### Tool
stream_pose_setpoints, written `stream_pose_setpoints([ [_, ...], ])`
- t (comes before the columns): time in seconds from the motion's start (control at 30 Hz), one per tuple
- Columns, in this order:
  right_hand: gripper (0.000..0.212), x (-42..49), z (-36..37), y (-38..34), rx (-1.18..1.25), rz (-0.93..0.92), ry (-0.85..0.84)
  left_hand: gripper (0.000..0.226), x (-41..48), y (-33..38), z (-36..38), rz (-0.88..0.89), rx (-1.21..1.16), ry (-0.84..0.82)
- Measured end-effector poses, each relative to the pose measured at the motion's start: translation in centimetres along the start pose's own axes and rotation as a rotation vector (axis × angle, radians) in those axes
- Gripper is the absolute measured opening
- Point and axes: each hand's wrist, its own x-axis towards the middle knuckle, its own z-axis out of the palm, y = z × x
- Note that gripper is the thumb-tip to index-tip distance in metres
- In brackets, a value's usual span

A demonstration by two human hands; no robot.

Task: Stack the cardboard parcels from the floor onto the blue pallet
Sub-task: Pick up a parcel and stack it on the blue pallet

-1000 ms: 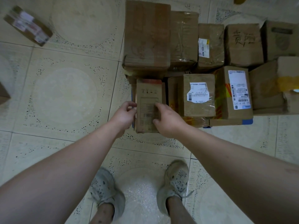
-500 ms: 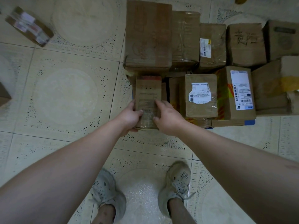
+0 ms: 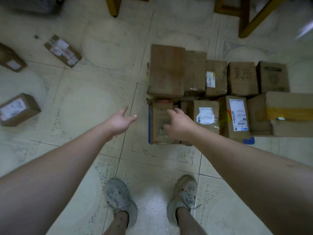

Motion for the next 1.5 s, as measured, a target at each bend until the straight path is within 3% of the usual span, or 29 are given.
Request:
stream_pose_setpoints([
  [0.17, 0.063, -9.2, -7.0, -12.0, -0.104, -0.093, 0.016, 0.068, -11.7, 0.0, -13.1, 0.052, 0.098, 0.131],
  [0.37, 0.064, -19.2, -10.4, -27.9, -0.25, -0.187, 0.066, 0.07, -24.7, -3.5, -28.5, 0.07, 0.157, 0.266],
  [0.63, 0.064, -21.9, -12.1, -43.7, -0.304, -0.277, 0.184, 0.066, -32.0, -7.7, -44.4, 0.112, 0.065, 0.444],
  [0.87, 0.061, -15.2, -12.6, -57.0, -0.3, -0.401, 0.172, 0.064, -30.1, -9.5, -55.5, 0.081, 0.05, 0.536],
  [1.1, 0.064, -5.2, -8.8, -68.3, -0.33, -0.392, 0.044, 0.062, -24.6, -14.6, -64.0, -0.044, -0.06, 0.497],
  [1.3, 0.068, 1.1, -2.9, -73.3, -0.309, -0.302, -0.05, 0.064, -17.3, -20.7, -68.2, -0.169, -0.091, 0.345],
  [1.5, 0.067, 9.8, 5.2, -75.4, -0.179, -0.115, -0.029, 0.065, -5.8, -29.2, -70.7, -0.193, -0.054, 0.161],
])
